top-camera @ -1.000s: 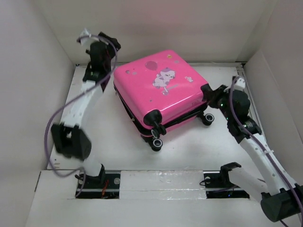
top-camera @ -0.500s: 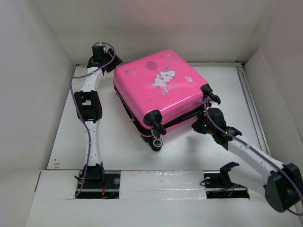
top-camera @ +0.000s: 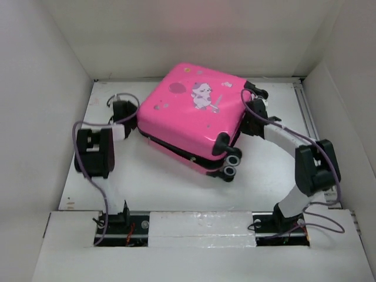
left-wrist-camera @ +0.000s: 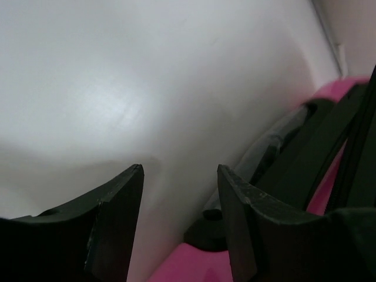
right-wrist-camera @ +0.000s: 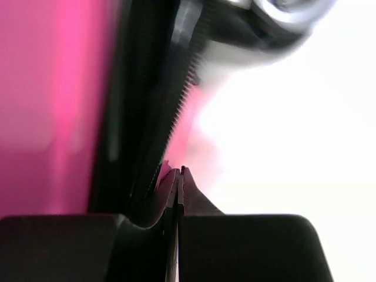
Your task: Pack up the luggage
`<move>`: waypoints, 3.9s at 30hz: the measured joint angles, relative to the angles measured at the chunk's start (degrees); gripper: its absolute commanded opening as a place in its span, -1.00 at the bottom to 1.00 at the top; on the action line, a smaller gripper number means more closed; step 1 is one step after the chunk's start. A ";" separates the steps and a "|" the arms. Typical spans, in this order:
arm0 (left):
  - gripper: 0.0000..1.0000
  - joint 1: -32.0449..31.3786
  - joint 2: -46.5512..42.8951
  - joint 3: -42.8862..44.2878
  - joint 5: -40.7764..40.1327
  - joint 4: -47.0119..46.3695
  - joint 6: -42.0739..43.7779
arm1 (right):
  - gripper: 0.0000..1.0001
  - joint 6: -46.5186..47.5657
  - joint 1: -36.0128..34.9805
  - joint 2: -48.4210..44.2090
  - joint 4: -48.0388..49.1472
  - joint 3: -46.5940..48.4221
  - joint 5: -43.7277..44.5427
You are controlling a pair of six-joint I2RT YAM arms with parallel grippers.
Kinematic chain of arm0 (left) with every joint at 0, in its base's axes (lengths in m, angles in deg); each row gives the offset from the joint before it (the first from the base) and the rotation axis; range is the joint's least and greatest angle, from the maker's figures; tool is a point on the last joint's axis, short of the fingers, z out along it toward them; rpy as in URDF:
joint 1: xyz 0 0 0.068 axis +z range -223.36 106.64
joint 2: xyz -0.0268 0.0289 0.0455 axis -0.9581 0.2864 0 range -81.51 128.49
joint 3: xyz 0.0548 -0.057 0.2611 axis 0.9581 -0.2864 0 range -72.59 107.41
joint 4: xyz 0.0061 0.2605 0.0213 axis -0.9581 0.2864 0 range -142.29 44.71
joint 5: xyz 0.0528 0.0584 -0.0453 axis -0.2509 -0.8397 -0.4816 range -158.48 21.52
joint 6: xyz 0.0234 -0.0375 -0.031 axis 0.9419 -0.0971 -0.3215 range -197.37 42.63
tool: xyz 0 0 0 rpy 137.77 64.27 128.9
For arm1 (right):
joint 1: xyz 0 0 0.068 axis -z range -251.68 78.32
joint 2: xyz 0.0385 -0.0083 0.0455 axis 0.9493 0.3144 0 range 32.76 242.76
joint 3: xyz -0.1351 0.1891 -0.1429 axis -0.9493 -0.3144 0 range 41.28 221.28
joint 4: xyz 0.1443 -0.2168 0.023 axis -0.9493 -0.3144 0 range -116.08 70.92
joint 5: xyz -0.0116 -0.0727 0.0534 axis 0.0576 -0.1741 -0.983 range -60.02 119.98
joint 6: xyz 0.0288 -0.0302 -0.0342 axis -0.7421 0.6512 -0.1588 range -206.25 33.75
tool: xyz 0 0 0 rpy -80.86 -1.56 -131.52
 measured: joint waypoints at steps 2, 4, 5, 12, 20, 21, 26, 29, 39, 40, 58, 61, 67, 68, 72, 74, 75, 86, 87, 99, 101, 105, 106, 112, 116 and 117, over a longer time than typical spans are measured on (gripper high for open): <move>-0.01 -1.29 -11.02 -13.29 -7.85 -1.27 -1.33 | -1.00 1.18 1.84 8.35 -3.17 10.97 0.02; -0.01 -4.74 -22.01 -24.48 -16.44 -0.85 -3.02 | -0.87 5.77 2.95 17.70 -6.05 24.28 0.74; 0.05 -7.93 -28.39 -29.53 -21.90 0.61 -3.85 | -0.64 7.34 3.37 21.79 -8.24 31.39 1.20; 0.44 -27.21 -73.09 -40.72 -33.42 25.77 -6.27 | 0.74 10.05 3.28 28.30 -8.02 56.61 -0.15; 0.62 -27.39 -87.65 -29.11 -44.04 23.37 -4.90 | -0.32 8.55 -0.85 -4.44 -1.16 29.11 -9.20; 0.67 -27.41 -84.72 -27.32 -44.63 22.49 -4.39 | -0.54 8.39 -1.05 -9.68 0.55 23.56 -9.60; 0.77 -22.32 -64.74 -19.34 -44.28 17.42 -3.56 | -1.00 7.28 -6.99 -33.66 12.44 -6.01 -15.76; 0.69 -13.20 -53.31 -15.19 -36.68 14.84 -3.78 | -0.99 5.77 -11.96 -41.66 19.19 -20.44 -20.98; 0.59 6.25 5.62 50.10 -10.71 32.96 8.50 | -0.81 -1.40 -8.41 -37.44 19.67 -32.85 -14.88; 0.57 6.40 10.16 55.95 -8.33 35.28 10.08 | -0.81 -1.73 -7.82 -36.15 19.89 -32.85 -13.99; 0.46 7.67 6.40 17.73 7.54 17.53 3.85 | -0.80 1.90 2.51 2.36 33.53 -14.38 -24.63; 0.44 8.41 -1.57 5.14 5.90 11.98 0.09 | -0.80 2.12 5.16 6.16 34.51 -11.30 -26.73; 0.44 7.30 -13.18 -13.40 5.18 1.79 -5.18 | -0.80 1.79 9.16 9.88 36.41 -5.44 -30.12; 0.47 6.86 -14.73 -15.45 5.05 1.14 -5.77 | -0.80 1.73 9.49 10.54 36.48 -4.44 -30.16; 0.65 5.97 -18.29 -16.70 3.54 3.50 -6.58 | -0.80 1.60 9.60 10.60 36.50 -3.43 -29.22; 0.74 5.84 -19.52 -13.40 2.69 5.35 -6.60 | -0.78 1.11 9.51 9.49 36.61 -4.37 -29.22; 0.79 5.73 -19.74 -11.08 2.34 7.06 -6.49 | -0.78 0.68 9.46 8.52 36.57 -5.27 -29.22; -0.24 -11.08 -39.10 15.28 -10.40 15.15 6.80 | -0.44 -2.67 7.58 -5.66 35.58 -17.14 -26.95; -0.39 -16.33 -42.03 14.51 -10.03 14.14 8.41 | -0.44 -2.86 7.30 -6.78 35.58 -18.67 -26.77; -1.00 -79.34 -39.06 -6.58 -28.98 9.66 19.56 | -1.00 -3.06 5.40 -14.03 37.44 -29.92 -31.19; -1.00 -81.57 -38.84 -13.20 -30.10 7.52 17.31 | -1.00 -3.06 5.25 -14.62 38.23 -30.93 -31.80; -1.00 -81.02 -38.77 -27.69 -35.32 3.13 9.84 | -1.00 -2.73 3.45 -14.75 38.99 -32.11 -30.67; -1.00 -81.09 -38.77 -30.69 -36.98 2.78 7.65 | -1.00 -2.75 2.86 -14.73 38.88 -32.15 -30.18; -1.00 -77.77 -38.93 -38.25 -44.15 5.35 -5.42 | -1.00 -2.89 -1.64 -13.55 37.83 -30.60 -29.33; -0.97 -70.10 -40.39 -39.12 -46.23 4.90 -10.97 | -1.00 -3.54 -5.09 -10.45 37.73 -27.76 -29.73; -0.94 -69.57 -41.22 -39.60 -46.71 4.52 -11.72 | -1.00 -3.67 -5.81 -10.27 37.92 -27.58 -29.70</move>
